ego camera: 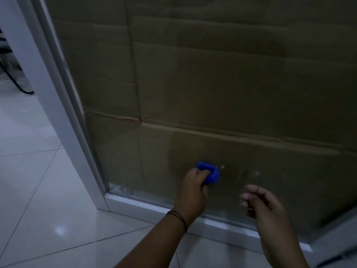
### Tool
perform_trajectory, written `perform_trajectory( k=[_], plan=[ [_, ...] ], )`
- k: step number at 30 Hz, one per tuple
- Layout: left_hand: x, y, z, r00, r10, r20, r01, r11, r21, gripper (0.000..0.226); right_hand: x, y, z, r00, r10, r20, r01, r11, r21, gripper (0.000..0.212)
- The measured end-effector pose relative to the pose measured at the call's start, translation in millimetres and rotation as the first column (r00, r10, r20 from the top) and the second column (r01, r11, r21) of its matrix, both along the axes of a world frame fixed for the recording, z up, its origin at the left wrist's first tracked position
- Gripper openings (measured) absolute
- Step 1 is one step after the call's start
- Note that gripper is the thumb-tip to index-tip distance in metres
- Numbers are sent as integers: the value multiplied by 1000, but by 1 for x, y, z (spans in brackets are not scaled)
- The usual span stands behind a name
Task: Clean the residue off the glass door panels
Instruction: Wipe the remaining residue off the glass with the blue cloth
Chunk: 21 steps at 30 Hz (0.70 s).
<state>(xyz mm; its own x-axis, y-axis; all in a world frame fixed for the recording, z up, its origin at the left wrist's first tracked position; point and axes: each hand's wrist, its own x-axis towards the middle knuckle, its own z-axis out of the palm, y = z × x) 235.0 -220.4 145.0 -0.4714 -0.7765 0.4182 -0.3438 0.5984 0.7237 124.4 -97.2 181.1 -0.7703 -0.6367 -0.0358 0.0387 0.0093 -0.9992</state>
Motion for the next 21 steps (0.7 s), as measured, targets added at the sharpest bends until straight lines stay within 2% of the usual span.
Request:
perform_trajectory(
  k=[2,4,6,7,9,11,16,21],
  plan=[
    [-5,9,2,997,6,-80,-2,999,50,27,-6,6,2,1000,-21,9,21,1000,0,27],
    [4,16,4,968,80,-238,-43,987,157,17,-11,10,4,999,-31,20,31,999,-4,25],
    [24,14,4,899,232,-372,-139,955,261,14,-15,15,7,999,-30,29,30,999,-23,25],
    [34,8,4,864,320,-388,-232,938,258,16,-16,17,8,999,-28,27,29,999,-30,24],
    [51,-13,5,824,447,-349,-396,894,210,17,-20,22,10,999,-27,21,28,999,-35,24],
    [59,-33,10,843,473,-257,-446,881,158,13,-24,29,10,999,-34,27,34,999,-31,23],
    [32,-25,8,901,423,-92,-424,906,11,16,-42,48,13,995,-75,62,75,997,0,21],
    [-31,16,3,949,297,-109,-305,950,-73,28,-60,69,15,991,-114,75,114,994,4,20]
  ],
)
